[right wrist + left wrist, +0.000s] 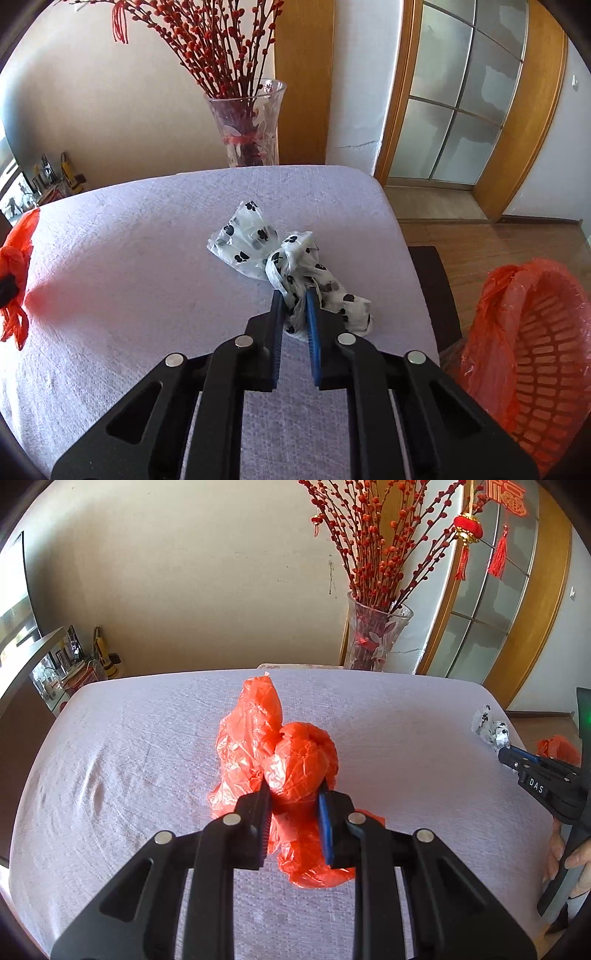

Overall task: Collect trash
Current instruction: 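Grasp the orange bag with the left gripper while the right gripper grasps the patterned cloth, then carry the orange bag and patterned cloth to the basket and open both grippers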

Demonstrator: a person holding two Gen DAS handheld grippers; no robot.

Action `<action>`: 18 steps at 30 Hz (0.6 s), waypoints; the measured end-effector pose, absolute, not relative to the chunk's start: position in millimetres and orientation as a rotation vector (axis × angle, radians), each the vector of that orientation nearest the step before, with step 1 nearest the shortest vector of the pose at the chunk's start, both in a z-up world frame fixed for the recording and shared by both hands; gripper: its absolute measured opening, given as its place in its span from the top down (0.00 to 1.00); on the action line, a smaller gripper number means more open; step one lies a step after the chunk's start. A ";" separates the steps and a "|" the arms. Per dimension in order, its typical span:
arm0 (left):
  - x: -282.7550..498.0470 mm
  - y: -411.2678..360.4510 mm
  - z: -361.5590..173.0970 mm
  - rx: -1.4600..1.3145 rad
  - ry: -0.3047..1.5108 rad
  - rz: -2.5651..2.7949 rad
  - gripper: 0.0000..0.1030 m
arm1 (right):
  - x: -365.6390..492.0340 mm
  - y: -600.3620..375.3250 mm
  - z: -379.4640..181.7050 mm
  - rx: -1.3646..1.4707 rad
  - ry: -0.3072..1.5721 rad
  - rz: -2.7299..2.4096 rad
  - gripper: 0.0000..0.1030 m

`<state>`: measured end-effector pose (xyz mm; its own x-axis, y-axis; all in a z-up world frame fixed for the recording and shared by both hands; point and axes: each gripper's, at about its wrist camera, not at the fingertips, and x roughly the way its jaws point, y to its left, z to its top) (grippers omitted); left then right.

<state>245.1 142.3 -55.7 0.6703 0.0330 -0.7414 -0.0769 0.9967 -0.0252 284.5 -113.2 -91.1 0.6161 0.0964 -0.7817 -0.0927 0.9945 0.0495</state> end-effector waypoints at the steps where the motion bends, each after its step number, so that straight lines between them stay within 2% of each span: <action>1: 243.9 140.5 -55.4 -0.052 0.832 0.059 0.78 | 280.6 -116.2 -88.9 0.029 0.901 0.116 0.93; 18: 227.4 68.6 -39.6 -0.010 0.800 -0.062 0.78 | 190.7 -157.8 -34.9 0.136 0.731 0.152 0.93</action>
